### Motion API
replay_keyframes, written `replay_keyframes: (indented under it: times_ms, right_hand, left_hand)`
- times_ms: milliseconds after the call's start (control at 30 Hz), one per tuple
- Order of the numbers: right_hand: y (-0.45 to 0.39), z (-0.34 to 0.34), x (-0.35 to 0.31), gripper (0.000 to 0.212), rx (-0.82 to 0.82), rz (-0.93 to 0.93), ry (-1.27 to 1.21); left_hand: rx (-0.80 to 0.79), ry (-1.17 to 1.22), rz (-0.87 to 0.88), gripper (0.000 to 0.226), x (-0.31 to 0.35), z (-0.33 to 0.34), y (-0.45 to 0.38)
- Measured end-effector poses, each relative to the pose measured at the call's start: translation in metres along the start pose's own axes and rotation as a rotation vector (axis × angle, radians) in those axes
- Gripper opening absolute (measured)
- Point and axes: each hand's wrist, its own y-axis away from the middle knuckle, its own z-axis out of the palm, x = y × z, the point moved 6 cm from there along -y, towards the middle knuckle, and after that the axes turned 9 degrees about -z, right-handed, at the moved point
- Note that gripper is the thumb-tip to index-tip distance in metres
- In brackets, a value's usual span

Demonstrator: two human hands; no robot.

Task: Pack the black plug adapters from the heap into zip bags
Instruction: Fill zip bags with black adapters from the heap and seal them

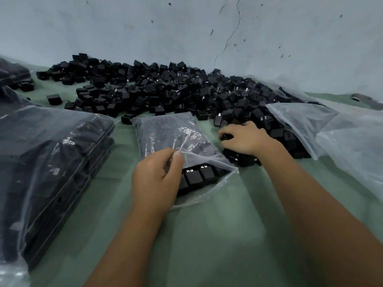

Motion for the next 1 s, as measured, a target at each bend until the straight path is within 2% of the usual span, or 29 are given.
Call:
replay_keyframes:
  times_ms: [67,133,167,233,333,433,533,633,733,833,900,1000]
  right_hand:
    - [0.013,-0.001,0.004,0.023,-0.064,-0.029,-0.093]
    - [0.030,-0.008,0.006,0.033,-0.133,-0.062,-0.338]
    - [0.039,-0.014,0.006,0.033,-0.116,-0.078,-0.458]
    - [0.054,-0.032,0.011,0.028,0.080,-0.072,-0.635]
    - [0.071,-0.048,0.024,0.027,0.545,0.035,-0.808]
    - [0.079,-0.036,0.016,0.026,0.788,0.142,-0.939]
    - [0.082,-0.019,-0.007,0.021,0.902,0.180,-0.911]
    - [0.090,0.001,-0.027,0.025,0.977,0.192,-0.871]
    - [0.108,0.015,-0.034,0.029,1.018,0.175,-0.669]
    - [0.129,0.022,-0.033,0.030,1.066,0.145,-0.578]
    - [0.137,0.026,-0.028,0.034,1.024,0.187,-0.500]
    - [0.130,0.038,-0.022,0.053,0.743,0.239,-0.387]
  left_hand:
    - [-0.003,0.007,-0.010,0.042,-0.001,0.000,0.000]
    - [-0.005,0.006,-0.019,0.042,-0.001,0.001,0.000]
    - [-0.004,0.003,-0.021,0.042,-0.001,0.001,0.000]
    - [-0.003,-0.005,-0.022,0.042,-0.001,0.002,-0.001]
    - [-0.001,-0.007,-0.033,0.041,-0.001,0.002,-0.001]
    - [-0.001,0.005,-0.050,0.039,-0.002,0.002,-0.001]
    - [0.000,0.007,-0.065,0.038,-0.002,0.002,-0.002]
    - [-0.001,0.047,-0.095,0.036,-0.003,0.000,-0.001]
    - [-0.007,0.075,-0.102,0.038,-0.003,-0.001,0.000]
    - [-0.009,0.097,-0.109,0.037,-0.002,-0.003,0.001]
    - [-0.013,0.104,-0.129,0.036,-0.003,-0.003,0.003]
    - [-0.025,0.115,-0.158,0.035,-0.006,-0.004,0.004]
